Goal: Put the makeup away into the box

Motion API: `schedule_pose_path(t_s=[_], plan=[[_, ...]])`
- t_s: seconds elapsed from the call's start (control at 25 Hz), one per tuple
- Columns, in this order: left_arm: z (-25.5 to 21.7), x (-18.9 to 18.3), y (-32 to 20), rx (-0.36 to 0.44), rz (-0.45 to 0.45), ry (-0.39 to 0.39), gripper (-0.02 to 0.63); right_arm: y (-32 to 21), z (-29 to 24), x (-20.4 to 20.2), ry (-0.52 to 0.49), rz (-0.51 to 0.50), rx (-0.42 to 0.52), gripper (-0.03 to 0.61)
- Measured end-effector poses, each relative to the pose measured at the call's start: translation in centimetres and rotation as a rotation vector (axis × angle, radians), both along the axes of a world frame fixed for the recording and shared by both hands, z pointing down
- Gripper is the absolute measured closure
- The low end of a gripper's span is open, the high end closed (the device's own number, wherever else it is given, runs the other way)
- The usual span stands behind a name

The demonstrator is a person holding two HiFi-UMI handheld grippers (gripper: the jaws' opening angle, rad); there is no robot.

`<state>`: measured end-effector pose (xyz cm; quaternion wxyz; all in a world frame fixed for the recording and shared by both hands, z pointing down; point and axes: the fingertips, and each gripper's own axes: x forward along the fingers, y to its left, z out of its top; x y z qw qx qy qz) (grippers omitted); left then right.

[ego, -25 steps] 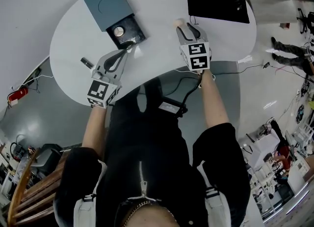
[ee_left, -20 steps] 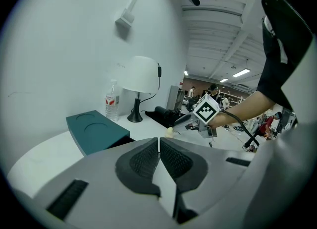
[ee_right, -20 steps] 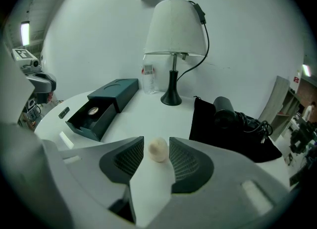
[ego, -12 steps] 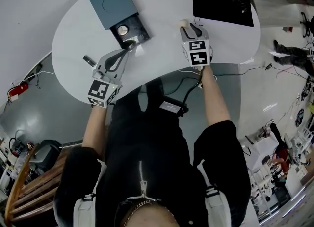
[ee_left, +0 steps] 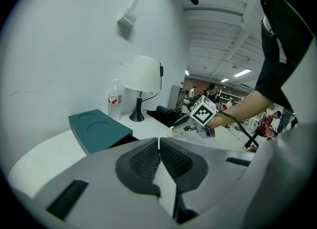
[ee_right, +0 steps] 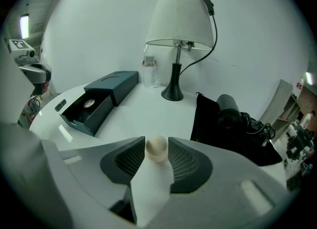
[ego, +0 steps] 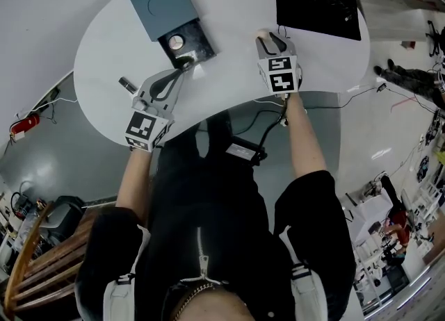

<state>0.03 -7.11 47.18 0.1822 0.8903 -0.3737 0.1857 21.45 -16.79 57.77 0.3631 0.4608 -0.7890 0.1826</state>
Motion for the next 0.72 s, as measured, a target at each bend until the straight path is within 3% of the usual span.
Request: schedule_pose_path(t_s=[0.28,0.72], plan=[[0.0,-0.7,0.0,0.002,-0.018,0.004,0.6,0.0,-0.2,-0.5,0.037,-0.024,-0.024,0.479],[-0.4,-1.7,0.5,0.01,-0.051,0.01,0.6,-0.5,-2.4,-1.6,0.005,-0.042,0.029,0.486]])
